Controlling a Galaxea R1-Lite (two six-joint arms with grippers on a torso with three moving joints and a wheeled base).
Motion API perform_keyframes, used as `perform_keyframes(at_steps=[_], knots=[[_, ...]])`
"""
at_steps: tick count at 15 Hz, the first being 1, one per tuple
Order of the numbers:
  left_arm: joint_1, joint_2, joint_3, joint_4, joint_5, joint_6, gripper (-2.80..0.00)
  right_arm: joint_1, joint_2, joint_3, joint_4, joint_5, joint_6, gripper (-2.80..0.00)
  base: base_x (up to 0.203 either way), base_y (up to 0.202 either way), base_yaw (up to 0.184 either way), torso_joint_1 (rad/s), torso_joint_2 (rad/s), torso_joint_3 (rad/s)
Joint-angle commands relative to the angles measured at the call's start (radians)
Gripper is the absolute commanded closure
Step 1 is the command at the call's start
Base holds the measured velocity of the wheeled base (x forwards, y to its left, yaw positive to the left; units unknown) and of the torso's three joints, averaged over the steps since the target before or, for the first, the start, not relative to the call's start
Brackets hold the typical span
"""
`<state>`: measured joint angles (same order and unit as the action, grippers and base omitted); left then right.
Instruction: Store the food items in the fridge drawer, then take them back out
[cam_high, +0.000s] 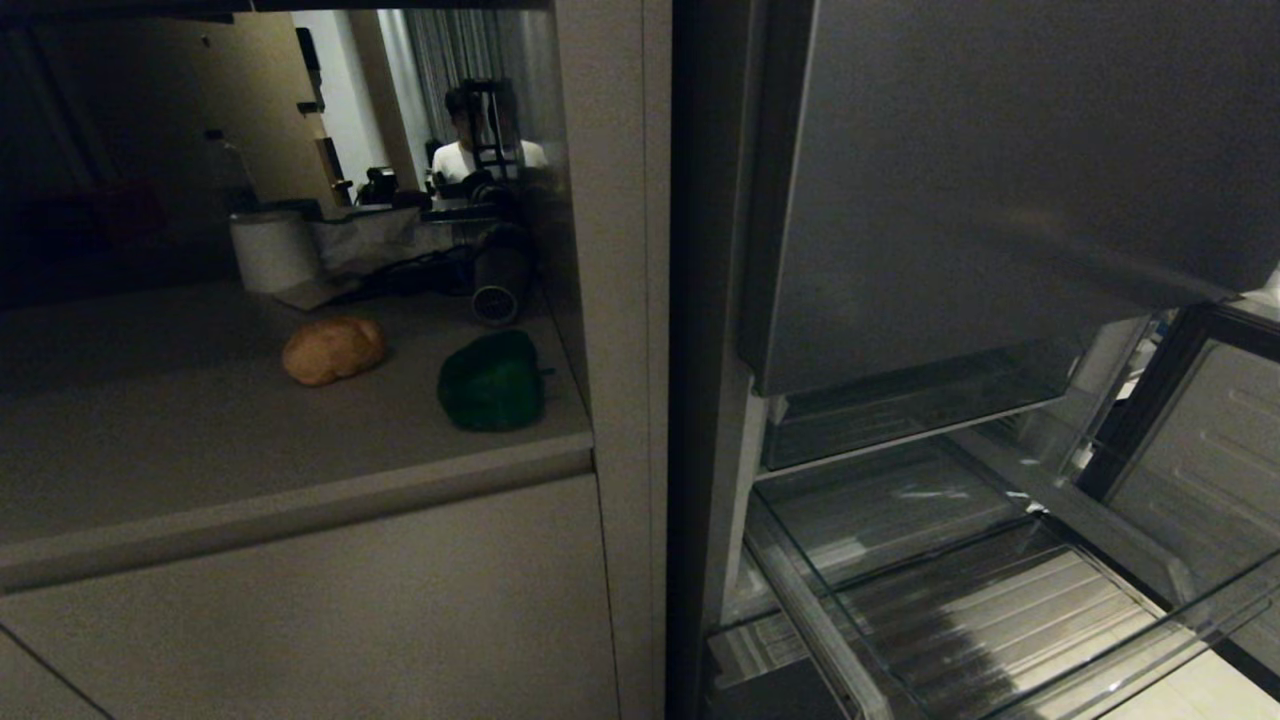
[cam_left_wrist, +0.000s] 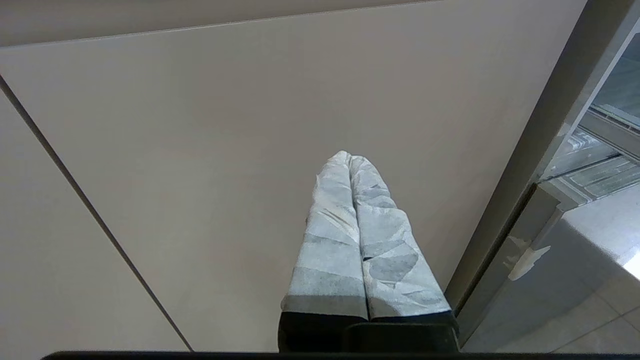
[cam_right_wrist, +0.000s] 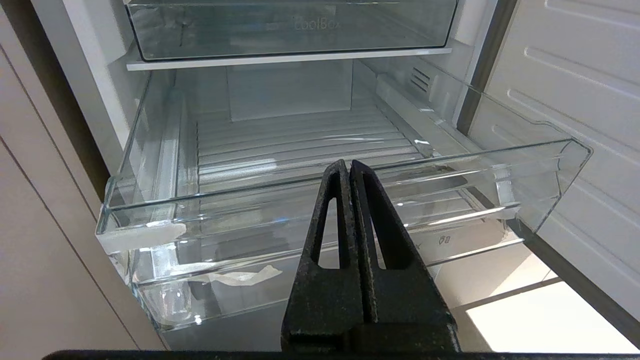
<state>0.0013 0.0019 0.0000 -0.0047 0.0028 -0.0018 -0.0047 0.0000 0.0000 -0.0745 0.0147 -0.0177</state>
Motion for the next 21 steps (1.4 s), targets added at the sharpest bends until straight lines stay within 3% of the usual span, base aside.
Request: perform_keyframes(at_steps=[1, 9, 17, 21], knots=[[0.000, 0.001, 0.000, -0.001, 0.000, 0.000, 0.00, 0.000, -0.001, 0.031, -0.002, -0.001, 0.004, 0.00, 0.000, 0.000, 0.000, 0.000, 0.00, 0.000], [0.000, 0.001, 0.000, 0.000, 0.000, 0.000, 0.00, 0.000, 0.000, 0.031, -0.002, -0.001, 0.005, 0.00, 0.000, -0.001, 0.009, 0.001, 0.00, 0.000], [0.000, 0.000, 0.000, -0.001, 0.000, 0.000, 0.00, 0.000, 0.000, 0.031, -0.002, -0.001, 0.004, 0.00, 0.000, -0.008, 0.160, 0.005, 0.00, 0.002], [0.000, 0.001, 0.000, -0.001, 0.000, 0.000, 0.00, 0.000, 0.000, 0.031, -0.002, 0.002, -0.002, 0.00, 0.000, -0.001, 0.023, 0.001, 0.00, 0.001]])
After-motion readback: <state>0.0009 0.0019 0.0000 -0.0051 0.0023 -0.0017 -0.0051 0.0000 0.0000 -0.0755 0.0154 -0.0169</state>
